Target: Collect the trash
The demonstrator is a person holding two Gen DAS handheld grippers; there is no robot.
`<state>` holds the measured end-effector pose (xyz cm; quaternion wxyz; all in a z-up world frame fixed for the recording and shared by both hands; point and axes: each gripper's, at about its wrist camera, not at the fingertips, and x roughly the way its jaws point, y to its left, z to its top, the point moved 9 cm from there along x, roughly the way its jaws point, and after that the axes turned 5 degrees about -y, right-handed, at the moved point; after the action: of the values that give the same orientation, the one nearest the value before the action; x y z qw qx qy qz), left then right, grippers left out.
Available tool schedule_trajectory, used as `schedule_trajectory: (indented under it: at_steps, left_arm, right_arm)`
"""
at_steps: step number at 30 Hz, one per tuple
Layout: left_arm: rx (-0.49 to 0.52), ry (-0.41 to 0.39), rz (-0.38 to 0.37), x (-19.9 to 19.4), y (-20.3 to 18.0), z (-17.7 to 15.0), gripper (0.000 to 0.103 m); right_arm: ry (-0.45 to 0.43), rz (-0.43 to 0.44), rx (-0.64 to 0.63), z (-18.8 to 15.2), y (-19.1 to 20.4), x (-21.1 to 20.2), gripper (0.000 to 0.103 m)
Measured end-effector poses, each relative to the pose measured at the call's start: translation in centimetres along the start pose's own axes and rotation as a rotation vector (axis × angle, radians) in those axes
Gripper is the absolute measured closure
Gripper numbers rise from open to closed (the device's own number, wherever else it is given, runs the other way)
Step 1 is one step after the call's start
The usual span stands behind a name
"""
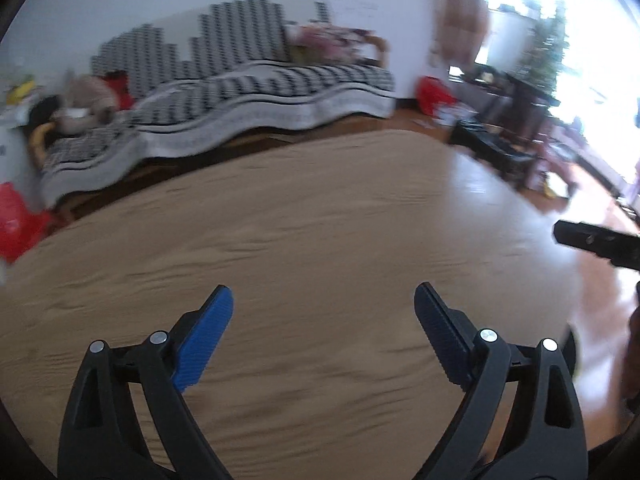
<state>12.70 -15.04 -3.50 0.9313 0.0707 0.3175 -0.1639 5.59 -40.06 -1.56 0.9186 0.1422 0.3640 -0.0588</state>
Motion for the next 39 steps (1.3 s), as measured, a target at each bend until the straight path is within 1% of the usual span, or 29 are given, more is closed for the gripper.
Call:
schedule_trajectory:
  at_steps: [1,2,3,6,9,12,15,19,22,30,39]
  left_arm:
    - [-0.016,0.002,0.022,-0.1,1.9,-0.3,0.014]
    - [-0.03,0.005,0.032,-0.3,3.2,-0.5,0.014]
    - [-0.048,0.006,0.042,-0.5,4.7,-0.7,0.014]
    - [-0.097,-0.004,0.097,-1.6,9.6,-1.7,0.014]
    - [-0.116,-0.01,0.15,-2.4,12.8,-2.6,0.014]
    - [-0.137,-0.012,0.194,-3.0,15.5,-3.4,0.012]
    - [-0.168,-0.007,0.209,-3.0,17.7,-3.9,0.011]
    - [-0.195,-0.006,0.218,-3.2,19.5,-4.3,0.011]
    - [-0.199,-0.006,0.22,-3.0,19.7,-4.2,0.011]
    - [-0.193,-0.003,0.22,-2.7,19.4,-4.3,0.011]
    - [-0.193,0.0,0.221,-2.5,19.1,-4.3,0.011]
  right_arm:
    - [0.001,0.02,-0.029,0.2,2.5,0.9,0.016]
    - [0.003,0.031,-0.044,0.2,4.0,1.4,0.015]
    - [0.009,0.052,-0.069,0.2,6.3,2.4,0.015]
    - [0.028,0.091,-0.137,-0.5,11.7,4.7,0.015]
    - [0.048,0.128,-0.191,-1.6,16.6,6.6,0.015]
    - [0.064,0.144,-0.237,-2.7,20.0,7.9,0.015]
    - [0.069,0.149,-0.278,-3.5,22.5,8.8,0.015]
    - [0.077,0.146,-0.303,-4.2,24.0,9.7,0.015]
    - [0.084,0.142,-0.308,-4.6,24.4,10.3,0.015]
    - [0.092,0.126,-0.316,-4.7,23.9,10.7,0.015]
    - [0.08,0.116,-0.316,-4.3,23.1,10.1,0.014]
